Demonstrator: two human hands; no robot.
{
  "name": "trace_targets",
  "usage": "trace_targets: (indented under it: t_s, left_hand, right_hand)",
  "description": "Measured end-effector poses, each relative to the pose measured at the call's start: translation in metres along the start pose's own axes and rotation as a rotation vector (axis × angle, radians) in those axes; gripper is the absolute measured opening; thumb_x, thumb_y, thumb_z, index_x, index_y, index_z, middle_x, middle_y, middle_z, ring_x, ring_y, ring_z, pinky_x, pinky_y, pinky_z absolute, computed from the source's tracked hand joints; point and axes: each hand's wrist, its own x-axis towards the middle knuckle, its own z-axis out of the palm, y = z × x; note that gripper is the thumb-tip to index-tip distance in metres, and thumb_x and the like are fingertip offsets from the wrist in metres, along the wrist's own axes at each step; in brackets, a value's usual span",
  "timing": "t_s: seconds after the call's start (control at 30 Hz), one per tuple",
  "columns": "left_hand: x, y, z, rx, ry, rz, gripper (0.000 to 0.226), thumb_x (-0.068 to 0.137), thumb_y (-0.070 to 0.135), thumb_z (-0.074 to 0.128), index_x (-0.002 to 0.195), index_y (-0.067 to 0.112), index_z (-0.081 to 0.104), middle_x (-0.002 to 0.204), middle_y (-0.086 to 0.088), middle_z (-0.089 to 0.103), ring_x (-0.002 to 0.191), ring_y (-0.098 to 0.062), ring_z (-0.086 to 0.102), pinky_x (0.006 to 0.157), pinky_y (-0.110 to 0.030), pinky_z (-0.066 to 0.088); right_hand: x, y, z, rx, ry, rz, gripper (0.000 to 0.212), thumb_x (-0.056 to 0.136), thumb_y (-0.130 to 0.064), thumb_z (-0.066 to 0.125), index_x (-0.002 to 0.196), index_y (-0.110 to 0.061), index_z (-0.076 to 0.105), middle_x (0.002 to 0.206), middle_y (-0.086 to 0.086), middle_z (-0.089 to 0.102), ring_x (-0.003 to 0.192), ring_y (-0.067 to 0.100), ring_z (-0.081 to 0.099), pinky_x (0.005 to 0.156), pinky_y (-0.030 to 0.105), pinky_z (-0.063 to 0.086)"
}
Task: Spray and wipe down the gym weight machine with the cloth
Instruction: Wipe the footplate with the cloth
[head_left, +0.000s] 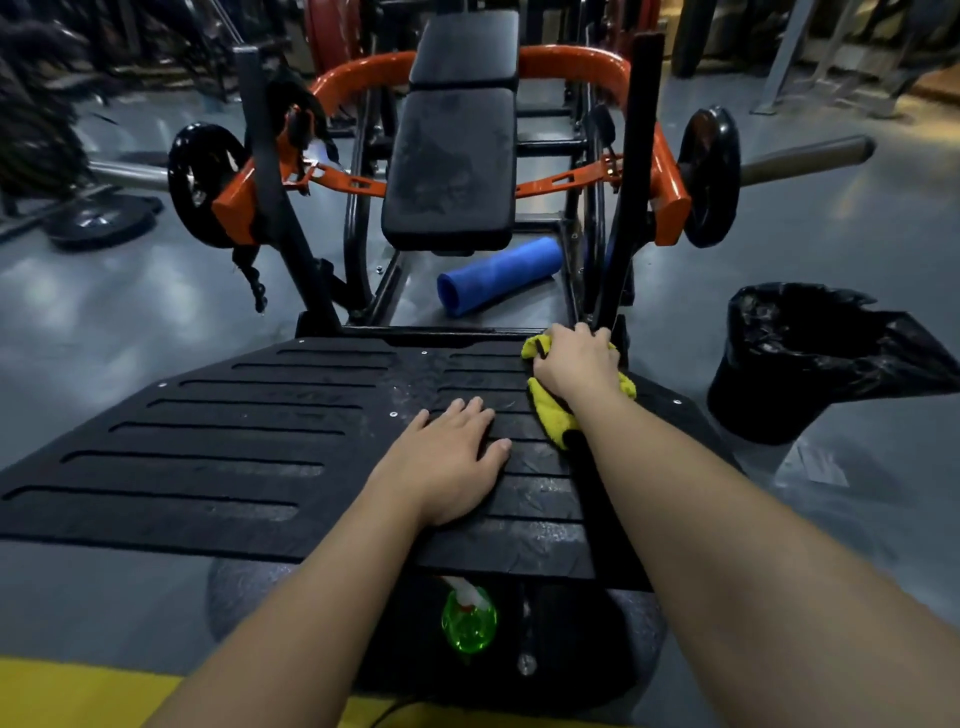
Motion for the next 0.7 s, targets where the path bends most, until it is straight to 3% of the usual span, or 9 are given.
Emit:
trace_targets:
  t_s: [0.13,0.33,0.43,0.7]
  left_hand:
    - [0.003,-0.001,0.002,-0.007,0.002,0.0,0.063,0.108,0.054,0.024,0.163,0.024,0.019,0.171,0.007,0.007,0.157,-0.009,0.003,0.128,-0.04,0.003]
    - [0.0,0.0,0.0,-0.014,0.002,-0.001,0.064,0.107,0.054,0.025,0.163,0.023,0.02,0.171,0.006,0.009,0.157,-0.01,0.004,0.128,-0.041,0.003]
    - [0.0,0.003,-0.001,-0.002,-0.002,0.004,0.064,0.107,0.053,0.025,0.163,0.022,0.023,0.171,0.004,0.011,0.157,-0.012,0.006,0.128,-0.042,0.004]
    - [-0.008,0.0,-0.005,-0.019,-0.036,-0.008,0.066,0.107,0.054,0.02,0.163,0.019,0.02,0.171,0.001,0.011,0.157,-0.014,0.007,0.127,-0.048,-0.001]
  right_hand:
    - [0.027,-0.001,-0.001,0.027,-0.032,0.014,0.045,0.092,-0.039,0.052,0.135,-0.025,0.06,0.133,0.008,0.057,0.129,0.038,0.042,0.102,0.05,0.042]
    - [0.019,0.005,-0.014,-0.011,-0.135,-0.022,0.059,0.092,-0.057,0.048,0.145,-0.031,0.053,0.142,0.006,0.057,0.134,0.039,0.043,0.104,0.047,0.04]
    - [-0.025,0.011,-0.031,0.0,-0.133,-0.04,0.056,0.098,-0.056,0.048,0.144,-0.025,0.055,0.142,0.008,0.057,0.132,0.038,0.045,0.111,0.041,0.032]
    - [-0.172,0.01,-0.067,0.06,-0.09,-0.073,0.048,0.092,-0.056,0.059,0.132,-0.03,0.066,0.135,0.006,0.06,0.128,0.036,0.046,0.108,0.037,0.035]
